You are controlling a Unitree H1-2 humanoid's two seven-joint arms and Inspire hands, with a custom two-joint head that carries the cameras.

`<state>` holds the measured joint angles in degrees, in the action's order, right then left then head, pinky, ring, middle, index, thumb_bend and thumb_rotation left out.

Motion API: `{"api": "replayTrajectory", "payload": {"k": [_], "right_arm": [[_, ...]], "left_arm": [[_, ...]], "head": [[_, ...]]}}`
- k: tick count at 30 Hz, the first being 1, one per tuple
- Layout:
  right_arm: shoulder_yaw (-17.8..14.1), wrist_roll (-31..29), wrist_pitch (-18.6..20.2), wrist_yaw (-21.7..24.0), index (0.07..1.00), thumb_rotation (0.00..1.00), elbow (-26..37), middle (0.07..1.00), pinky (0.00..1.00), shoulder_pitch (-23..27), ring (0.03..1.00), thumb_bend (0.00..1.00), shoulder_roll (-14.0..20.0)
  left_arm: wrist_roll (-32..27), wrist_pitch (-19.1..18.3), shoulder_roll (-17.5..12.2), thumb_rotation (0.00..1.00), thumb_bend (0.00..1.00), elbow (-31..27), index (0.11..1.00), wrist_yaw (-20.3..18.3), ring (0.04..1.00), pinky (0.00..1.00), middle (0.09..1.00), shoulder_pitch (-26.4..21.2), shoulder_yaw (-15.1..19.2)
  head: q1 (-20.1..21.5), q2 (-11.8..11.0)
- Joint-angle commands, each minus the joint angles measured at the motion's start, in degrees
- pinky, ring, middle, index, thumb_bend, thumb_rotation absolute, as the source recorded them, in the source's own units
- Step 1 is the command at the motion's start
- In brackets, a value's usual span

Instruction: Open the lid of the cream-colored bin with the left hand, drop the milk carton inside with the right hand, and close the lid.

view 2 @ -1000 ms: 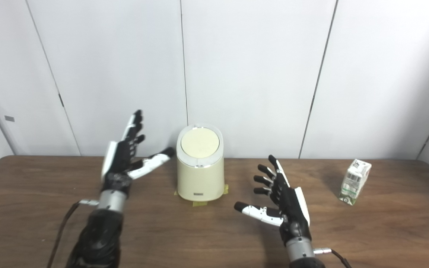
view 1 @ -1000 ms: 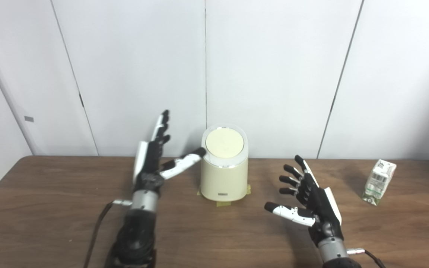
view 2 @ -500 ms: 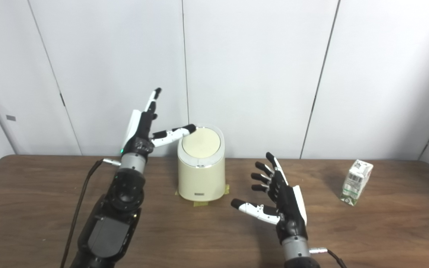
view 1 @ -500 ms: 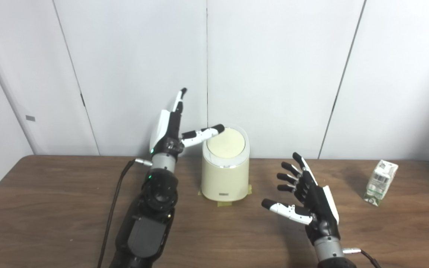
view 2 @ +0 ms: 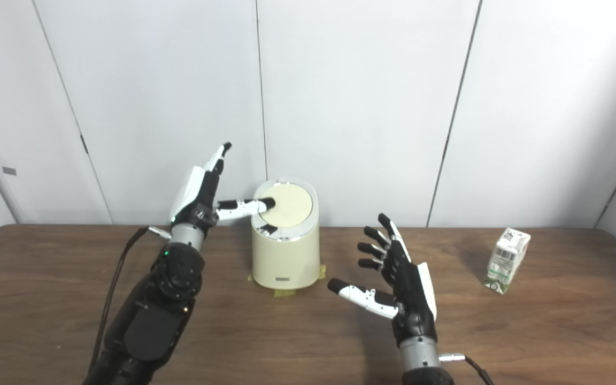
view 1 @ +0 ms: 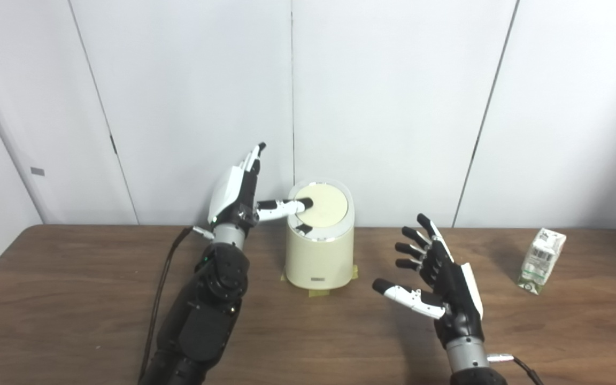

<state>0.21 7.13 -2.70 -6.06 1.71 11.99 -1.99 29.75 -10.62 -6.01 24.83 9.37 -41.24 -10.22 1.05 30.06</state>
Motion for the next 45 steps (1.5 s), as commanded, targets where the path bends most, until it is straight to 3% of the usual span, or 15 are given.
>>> {"api": "replayTrajectory", "payload": {"k": [1, 8, 14, 21, 23, 25, 27, 33, 37, 41, 42, 44, 45], "right_arm": [[-0.09, 0.05, -1.36, -0.40, 0.918, 0.20, 1.79, 0.852, 0.67, 1.80, 0.774, 0.75, -0.23], [0.22, 0.96, -0.53, -0.52, 0.913, 0.20, 2.52, 0.851, 0.65, 1.81, 0.766, 0.75, -0.44], [0.79, 2.36, 0.33, -0.72, 0.914, 0.21, 3.49, 0.850, 0.65, 1.67, 0.764, 0.73, -0.58], [0.75, 2.72, 0.13, -0.85, 0.910, 0.22, 3.25, 0.846, 0.65, 1.85, 0.756, 0.74, -0.69], [0.73, 2.71, 0.30, -0.84, 0.909, 0.21, 3.43, 0.847, 0.64, 1.90, 0.756, 0.74, -0.71], [0.78, 2.88, 0.62, -0.78, 0.909, 0.20, 3.75, 0.848, 0.63, 1.87, 0.752, 0.73, -0.65], [0.70, 2.71, 0.25, -0.70, 0.912, 0.21, 3.35, 0.851, 0.64, 1.83, 0.757, 0.73, -0.43], [0.45, 1.56, 0.83, -0.29, 0.912, 0.23, 3.87, 0.848, 0.65, 1.64, 0.763, 0.74, -0.49], [0.24, 0.82, 0.99, -0.20, 0.913, 0.24, 3.73, 0.851, 0.67, 1.53, 0.775, 0.74, -0.49], [0.23, 0.39, 1.05, -0.32, 0.908, 0.23, 3.78, 0.849, 0.67, 1.57, 0.773, 0.74, -0.59], [0.27, 0.42, 1.07, -0.32, 0.908, 0.22, 3.72, 0.849, 0.67, 1.57, 0.772, 0.74, -0.55], [0.35, 0.52, 0.95, -0.29, 0.911, 0.23, 3.56, 0.850, 0.67, 1.58, 0.776, 0.74, -0.42], [0.35, 0.53, 0.87, -0.30, 0.910, 0.23, 3.45, 0.849, 0.67, 1.62, 0.775, 0.74, -0.40]], "left_arm": [[1.61, 0.74, -0.62, 0.34, 0.97, -0.52, 1.000, 1.86, 1.000, 0.96, 1.000, -4.04, -0.52], [5.39, 0.97, -1.19, 0.32, 1.00, 0.84, 1.000, 2.57, 1.000, 1.00, 1.000, -3.58, -3.90], [7.28, -0.93, -0.26, 0.37, 1.00, 1.48, 1.000, 3.25, 1.000, 1.00, 1.000, -3.78, -5.73], [12.51, -4.71, -1.01, 0.33, 0.99, 1.94, 1.000, 2.91, 1.000, 1.00, 1.000, -5.13, -9.08], [17.41, -7.46, -2.70, 0.29, 0.97, 1.88, 1.000, 0.85, 1.000, 1.00, 1.000, -6.13, -12.64], [23.58, -10.52, -5.11, 0.23, 0.98, 1.65, 1.000, -3.73, 1.000, 0.91, 1.000, -7.57, -17.72], [28.29, -13.10, -7.21, 0.18, 0.99, 0.75, 1.000, -8.81, 1.000, 0.88, 1.000, -8.75, -21.99], [36.15, -16.03, -9.85, 0.13, 1.00, -0.69, 1.000, -17.96, 0.992, 0.88, 1.000, -9.44, -27.17], [38.98, -16.20, -10.14, 0.15, 1.00, -1.21, 1.000, -22.75, 0.987, 0.87, 1.000, -8.60, -26.93], [38.69, -16.17, -9.96, 0.16, 1.00, -1.37, 1.000, -23.02, 0.960, 0.82, 0.998, -7.46, -25.81], [35.22, -15.90, -9.10, 0.16, 1.00, -2.13, 1.000, -21.41, 0.960, 0.82, 0.998, -6.55, -22.97], [27.13, -15.57, -6.89, 0.26, 0.98, -3.90, 1.000, -19.47, 0.968, 0.80, 0.999, -5.13, -16.06], [20.59, -15.19, -5.00, 0.30, 0.97, -5.77, 1.000, -18.65, 0.968, 0.77, 1.000, -4.29, -10.30]], "head": [[0.13, 0.03], [0.42, 0.11], [0.81, 0.39], [0.88, 0.79], [0.86, 0.95], [0.60, 0.97], [0.50, 1.00], [0.19, 1.11], [0.12, 1.11], [0.02, 1.09], [-0.08, 0.95], [-0.05, 0.88], [-0.14, 0.75]]}}
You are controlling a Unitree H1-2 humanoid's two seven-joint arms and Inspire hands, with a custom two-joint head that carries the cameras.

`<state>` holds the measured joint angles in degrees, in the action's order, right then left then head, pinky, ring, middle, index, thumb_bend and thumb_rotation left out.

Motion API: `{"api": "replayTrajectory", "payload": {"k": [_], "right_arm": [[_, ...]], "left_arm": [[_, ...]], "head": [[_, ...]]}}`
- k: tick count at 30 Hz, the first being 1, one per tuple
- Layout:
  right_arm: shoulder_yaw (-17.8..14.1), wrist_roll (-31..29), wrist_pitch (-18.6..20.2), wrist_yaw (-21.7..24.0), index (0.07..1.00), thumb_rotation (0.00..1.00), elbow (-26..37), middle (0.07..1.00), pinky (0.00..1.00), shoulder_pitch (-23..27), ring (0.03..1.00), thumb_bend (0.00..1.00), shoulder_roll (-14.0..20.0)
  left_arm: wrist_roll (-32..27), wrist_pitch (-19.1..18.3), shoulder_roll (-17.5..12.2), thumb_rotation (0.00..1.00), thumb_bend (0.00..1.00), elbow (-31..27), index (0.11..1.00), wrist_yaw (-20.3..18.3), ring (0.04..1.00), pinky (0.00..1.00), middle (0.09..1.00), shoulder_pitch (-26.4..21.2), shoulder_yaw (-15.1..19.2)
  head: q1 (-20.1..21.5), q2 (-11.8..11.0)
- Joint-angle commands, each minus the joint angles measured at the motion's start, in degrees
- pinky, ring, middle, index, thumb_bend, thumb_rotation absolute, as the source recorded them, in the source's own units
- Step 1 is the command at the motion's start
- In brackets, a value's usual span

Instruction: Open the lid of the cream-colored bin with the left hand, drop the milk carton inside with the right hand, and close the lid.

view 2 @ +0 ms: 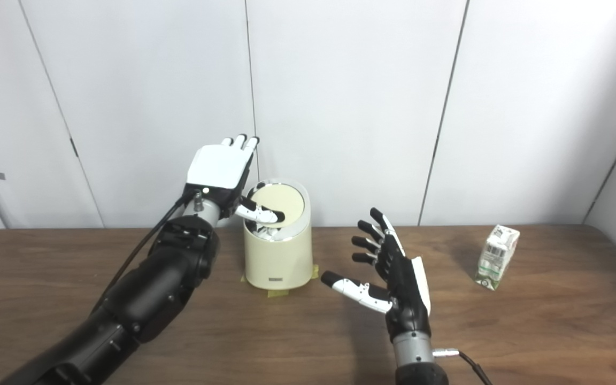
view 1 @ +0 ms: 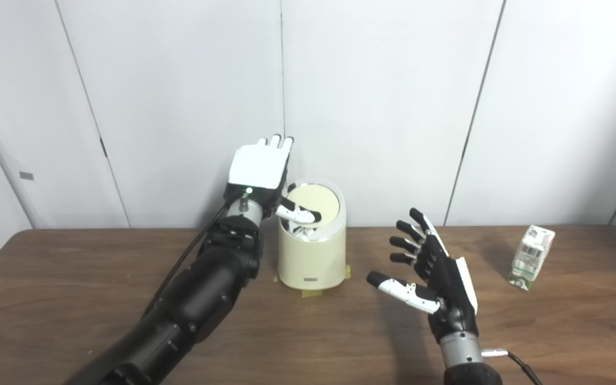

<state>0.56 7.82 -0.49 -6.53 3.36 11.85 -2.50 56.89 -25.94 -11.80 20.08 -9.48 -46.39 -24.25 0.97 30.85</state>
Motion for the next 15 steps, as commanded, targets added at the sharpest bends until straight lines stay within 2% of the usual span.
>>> {"api": "replayTrajectory", "payload": {"k": [1, 2, 4, 7, 10, 12, 15], "right_arm": [[0.01, -0.08, -1.31, 0.13, 0.909, 0.23, 1.77, 0.849, 0.67, 1.79, 0.775, 0.74, 0.12], [0.00, -0.01, -1.35, 0.09, 0.909, 0.24, 1.66, 0.849, 0.68, 1.84, 0.776, 0.74, 0.16], [-0.03, 0.06, -1.39, 0.05, 0.910, 0.24, 1.51, 0.848, 0.68, 1.88, 0.776, 0.74, 0.22], [-0.10, 0.11, -1.27, 0.01, 0.911, 0.24, 1.49, 0.849, 0.68, 1.89, 0.779, 0.74, 0.29], [-0.22, -0.24, -0.95, 0.29, 0.914, 0.24, 1.67, 0.850, 0.67, 1.90, 0.777, 0.74, 0.50], [-0.43, -0.57, -1.08, 0.39, 0.915, 0.24, 1.26, 0.852, 0.67, 1.91, 0.778, 0.74, 0.72], [-0.57, -0.98, -1.52, 0.60, 0.914, 0.24, 0.79, 0.853, 0.68, 1.89, 0.776, 0.74, 1.17]], "left_arm": [[-12.01, 0.93, 2.25, 0.30, 0.97, -2.89, 1.000, 0.65, 0.967, 0.77, 1.000, 1.55, 8.55], [-17.75, 2.41, 3.57, 0.32, 0.97, -4.82, 1.000, 1.27, 0.959, 0.73, 1.000, 2.31, 13.17], [-24.61, 4.97, 4.91, 0.31, 0.95, -7.69, 1.000, 2.22, 0.964, 0.72, 1.000, 3.49, 18.70], [-33.37, 8.98, 5.98, 0.33, 0.92, -11.69, 1.000, 3.40, 0.980, 0.86, 1.000, 5.52, 24.80], [-40.00, 11.23, 6.06, 0.32, 0.88, -15.67, 0.992, 2.97, 0.942, 0.83, 0.979, 8.11, 28.02], [-42.97, 11.87, 5.19, 0.32, 0.86, -19.19, 0.954, 2.19, 0.902, 0.82, 0.942, 11.01, 28.98], [-48.83, 12.86, 4.20, 0.27, 0.84, -23.37, 0.909, 0.70, 0.853, 0.78, 0.891, 15.94, 30.64]], "head": [[-0.06, -0.04], [-0.18, -0.11], [-0.23, -0.18], [-0.35, -0.29], [-0.50, -0.29], [-0.68, -0.23], [-0.87, -0.28]]}}
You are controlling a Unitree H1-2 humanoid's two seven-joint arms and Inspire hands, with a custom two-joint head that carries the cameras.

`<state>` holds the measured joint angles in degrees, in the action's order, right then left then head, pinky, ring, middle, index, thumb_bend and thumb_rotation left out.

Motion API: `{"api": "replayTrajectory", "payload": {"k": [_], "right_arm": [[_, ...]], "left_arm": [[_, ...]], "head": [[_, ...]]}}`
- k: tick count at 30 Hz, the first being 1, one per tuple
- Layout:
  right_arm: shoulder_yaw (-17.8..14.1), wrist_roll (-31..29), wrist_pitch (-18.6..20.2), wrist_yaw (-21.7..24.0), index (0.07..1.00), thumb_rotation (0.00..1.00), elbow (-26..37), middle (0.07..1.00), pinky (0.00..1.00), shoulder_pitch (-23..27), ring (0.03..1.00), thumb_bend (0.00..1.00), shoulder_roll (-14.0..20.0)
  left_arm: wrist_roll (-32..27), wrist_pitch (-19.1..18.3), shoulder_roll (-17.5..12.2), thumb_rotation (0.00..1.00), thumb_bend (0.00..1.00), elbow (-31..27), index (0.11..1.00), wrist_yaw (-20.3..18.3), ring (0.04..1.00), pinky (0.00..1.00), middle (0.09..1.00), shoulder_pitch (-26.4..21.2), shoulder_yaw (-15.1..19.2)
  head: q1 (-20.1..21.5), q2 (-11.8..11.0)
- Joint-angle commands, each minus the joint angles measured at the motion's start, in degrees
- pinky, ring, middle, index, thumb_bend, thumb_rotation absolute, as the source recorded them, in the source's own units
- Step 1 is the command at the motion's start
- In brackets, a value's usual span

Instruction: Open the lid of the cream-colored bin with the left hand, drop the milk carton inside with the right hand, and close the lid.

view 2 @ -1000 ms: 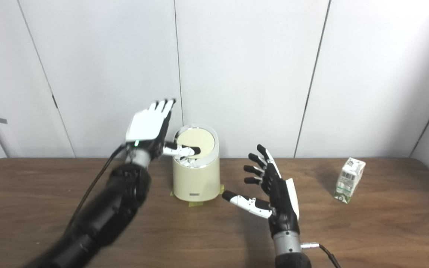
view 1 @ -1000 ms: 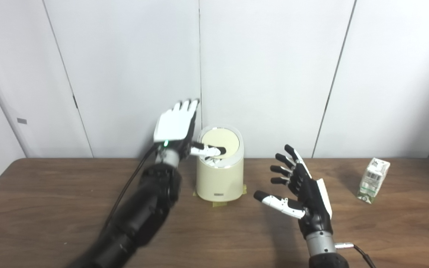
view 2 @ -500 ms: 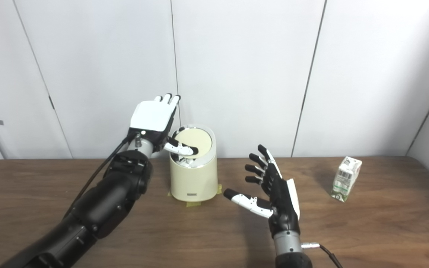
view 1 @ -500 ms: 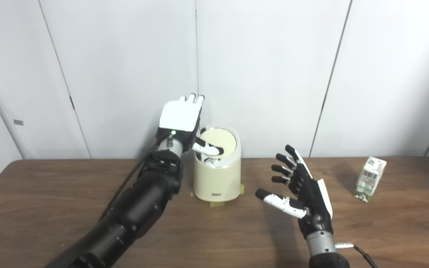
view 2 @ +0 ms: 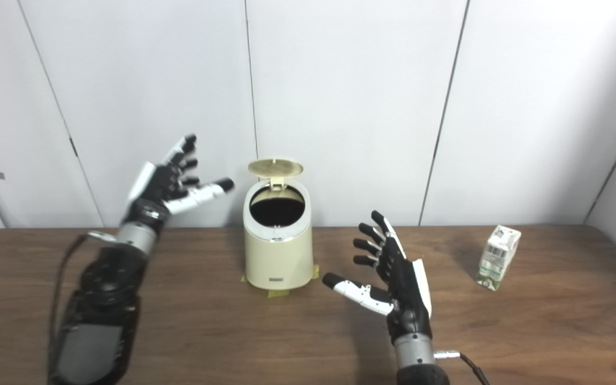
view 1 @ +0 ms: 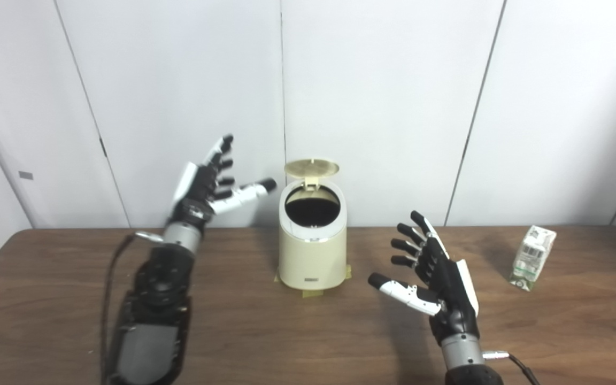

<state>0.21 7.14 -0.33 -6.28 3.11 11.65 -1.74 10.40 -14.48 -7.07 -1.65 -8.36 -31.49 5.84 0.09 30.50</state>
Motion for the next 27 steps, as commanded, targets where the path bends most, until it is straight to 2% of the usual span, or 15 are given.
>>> {"api": "replayTrajectory", "payload": {"k": [1, 5, 8, 11, 15, 18, 21, 25, 27], "right_arm": [[-0.21, -0.43, -1.84, 0.49, 0.916, 0.24, 0.96, 0.854, 0.67, 2.07, 0.773, 0.74, 0.61], [-0.91, -2.21, -2.63, 1.17, 0.909, 0.21, -0.29, 0.858, 0.65, 2.31, 0.764, 0.73, 1.46], [-1.27, -2.93, -2.86, 1.60, 0.902, 0.19, -0.80, 0.868, 0.64, 2.51, 0.773, 0.71, 2.13], [-1.40, -2.96, -2.82, 1.77, 0.890, 0.16, -0.98, 0.864, 0.62, 2.79, 0.762, 0.70, 2.57], [-1.29, -2.57, -2.76, 2.76, 0.866, 0.13, -0.72, 0.858, 0.59, 3.13, 0.748, 0.70, 4.11], [-1.18, -2.39, -2.90, 4.53, 0.849, 0.13, -0.72, 0.851, 0.56, 3.31, 0.725, 0.73, 6.72], [-1.68, -0.09, -2.91, 5.33, 0.837, 0.16, -0.97, 0.840, 0.57, 3.75, 0.726, 0.78, 10.94], [-2.76, 2.25, -5.67, 5.26, 0.829, 0.16, -3.70, 0.826, 0.57, 4.97, 0.729, 0.78, 16.67], [-3.20, 3.54, -4.92, 5.16, 0.825, 0.16, -3.42, 0.824, 0.58, 5.61, 0.733, 0.77, 18.92]], "left_arm": [[-3.49, 1.93, -0.73, 0.27, 0.85, -2.56, 0.885, -0.36, 0.829, 0.75, 0.861, 2.63, 0.84], [-3.17, 4.19, -2.19, 0.27, 0.83, -4.97, 0.821, 0.95, 0.761, 0.70, 0.798, 9.07, 0.42], [-2.85, 6.13, -2.44, 0.21, 0.79, -5.87, 0.777, 2.07, 0.716, 0.68, 0.754, 13.18, 0.27], [-4.58, 9.40, -2.78, 0.18, 0.76, -5.41, 0.753, 1.98, 0.684, 0.64, 0.727, 16.80, 0.16], [-4.99, 13.87, -2.17, 0.18, 0.75, -4.10, 0.726, 3.26, 0.629, 0.58, 0.690, 20.35, 0.00], [-4.32, 14.78, -1.09, 0.16, 0.74, -3.53, 0.720, 4.73, 0.637, 0.60, 0.689, 22.13, -0.01], [-3.69, 17.48, -0.80, 0.16, 0.73, -1.71, 0.725, 6.01, 0.655, 0.61, 0.700, 23.20, -0.12], [-4.69, 19.87, -1.22, 0.18, 0.73, 0.63, 0.741, 6.74, 0.677, 0.63, 0.717, 22.80, 0.41], [-5.31, 21.04, -1.91, 0.17, 0.72, 2.00, 0.745, 6.64, 0.682, 0.64, 0.720, 22.55, 0.67]], "head": [[-0.02, 0.04], [-0.17, -0.06], [0.01, -0.17], [0.09, -0.27], [-0.23, -0.10], [0.76, -0.27], [2.93, -1.17], [8.59, -2.84], [11.65, -3.53]]}}
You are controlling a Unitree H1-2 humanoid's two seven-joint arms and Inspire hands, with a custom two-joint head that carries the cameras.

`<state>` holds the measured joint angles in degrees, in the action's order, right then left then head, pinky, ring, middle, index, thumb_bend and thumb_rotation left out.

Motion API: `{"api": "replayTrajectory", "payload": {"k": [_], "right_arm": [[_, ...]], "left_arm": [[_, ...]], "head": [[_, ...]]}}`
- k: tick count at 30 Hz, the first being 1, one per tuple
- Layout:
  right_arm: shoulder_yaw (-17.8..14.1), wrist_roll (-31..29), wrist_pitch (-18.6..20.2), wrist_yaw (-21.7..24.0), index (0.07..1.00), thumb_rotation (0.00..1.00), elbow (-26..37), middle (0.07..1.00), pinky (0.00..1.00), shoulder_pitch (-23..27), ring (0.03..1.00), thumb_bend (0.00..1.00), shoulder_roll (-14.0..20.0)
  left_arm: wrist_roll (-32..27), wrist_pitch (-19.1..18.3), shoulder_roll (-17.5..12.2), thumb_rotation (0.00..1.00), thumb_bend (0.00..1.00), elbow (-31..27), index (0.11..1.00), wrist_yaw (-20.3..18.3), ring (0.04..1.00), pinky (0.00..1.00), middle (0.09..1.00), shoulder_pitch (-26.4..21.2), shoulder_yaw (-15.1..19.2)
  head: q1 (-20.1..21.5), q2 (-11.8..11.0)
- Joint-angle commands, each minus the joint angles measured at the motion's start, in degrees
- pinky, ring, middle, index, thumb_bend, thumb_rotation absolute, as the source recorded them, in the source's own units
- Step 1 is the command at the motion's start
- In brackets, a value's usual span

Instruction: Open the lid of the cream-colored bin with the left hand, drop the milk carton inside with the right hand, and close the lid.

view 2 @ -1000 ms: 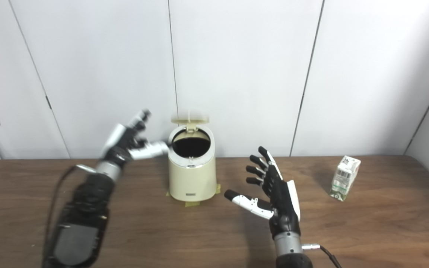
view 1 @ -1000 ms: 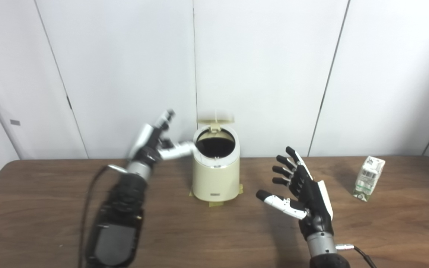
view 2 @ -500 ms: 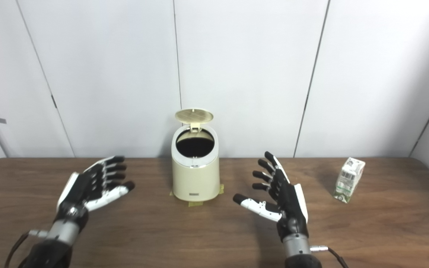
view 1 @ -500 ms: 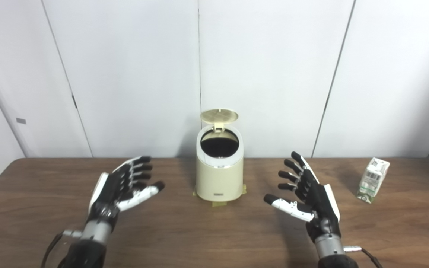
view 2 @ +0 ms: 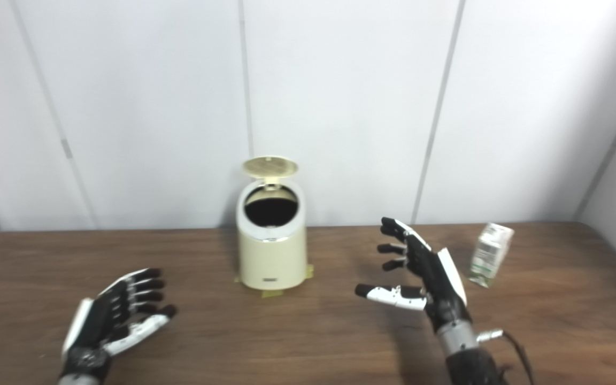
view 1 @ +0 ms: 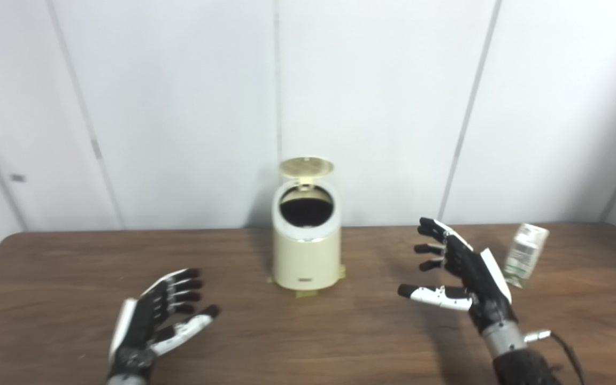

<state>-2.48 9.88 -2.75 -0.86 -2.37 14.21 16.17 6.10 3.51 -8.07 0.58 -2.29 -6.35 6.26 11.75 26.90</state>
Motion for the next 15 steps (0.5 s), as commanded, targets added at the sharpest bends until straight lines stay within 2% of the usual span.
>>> {"api": "replayTrajectory", "payload": {"k": [1, 4, 6, 8, 9, 12, 15], "right_arm": [[-0.83, 1.50, -1.43, -0.39, 0.818, 0.17, 2.69, 0.822, 0.59, 3.42, 0.740, 0.78, 1.87], [-1.92, 6.22, 8.56, -0.36, 0.806, 0.15, 9.06, 0.809, 0.60, 5.06, 0.739, 0.79, 4.24], [-2.35, 8.86, 11.00, -0.73, 0.805, 0.09, 10.55, 0.807, 0.60, 6.20, 0.740, 0.80, 5.60], [-4.15, 8.65, 11.54, -0.43, 0.813, 0.08, 10.00, 0.824, 0.61, 7.57, 0.754, 0.80, 7.92], [-4.78, 8.26, 11.61, -0.24, 0.836, 0.10, 9.70, 0.852, 0.65, 7.98, 0.790, 0.79, 8.64], [-6.86, 6.31, 9.55, -0.13, 0.860, 0.09, 7.26, 0.872, 0.67, 9.28, 0.820, 0.77, 10.94], [-7.67, 6.59, 7.65, -0.92, 0.879, 0.13, 4.31, 0.872, 0.70, 10.42, 0.831, 0.79, 13.11]], "left_arm": [[-1.37, 3.67, -1.32, 0.15, 0.71, 0.55, 0.746, 0.40, 0.681, 0.64, 0.721, -2.77, 0.38], [-2.04, 5.40, -2.56, 0.11, 0.68, 2.74, 0.750, 0.24, 0.686, 0.65, 0.726, -3.39, 0.60], [-1.68, 6.20, -3.20, 0.11, 0.66, 3.94, 0.750, 0.65, 0.683, 0.65, 0.724, -3.81, 0.62], [-1.39, 5.99, -3.72, 0.10, 0.66, 4.82, 0.741, 0.92, 0.677, 0.65, 0.718, -4.13, 0.62], [-1.46, 5.80, -3.92, 0.10, 0.65, 5.10, 0.739, 0.88, 0.682, 0.66, 0.720, -4.22, 0.64], [-1.70, 3.15, -4.02, 0.09, 0.64, 4.47, 0.745, 0.79, 0.695, 0.66, 0.729, -4.24, 0.83], [-3.67, 3.67, -4.09, 0.07, 0.63, 5.08, 0.746, 0.03, 0.695, 0.65, 0.730, -4.48, 1.28]], "head": [[2.02, -0.37], [6.31, -1.72], [8.22, -2.40], [10.20, -2.96], [10.60, -3.08], [12.38, -3.43], [14.13, -3.70]]}}
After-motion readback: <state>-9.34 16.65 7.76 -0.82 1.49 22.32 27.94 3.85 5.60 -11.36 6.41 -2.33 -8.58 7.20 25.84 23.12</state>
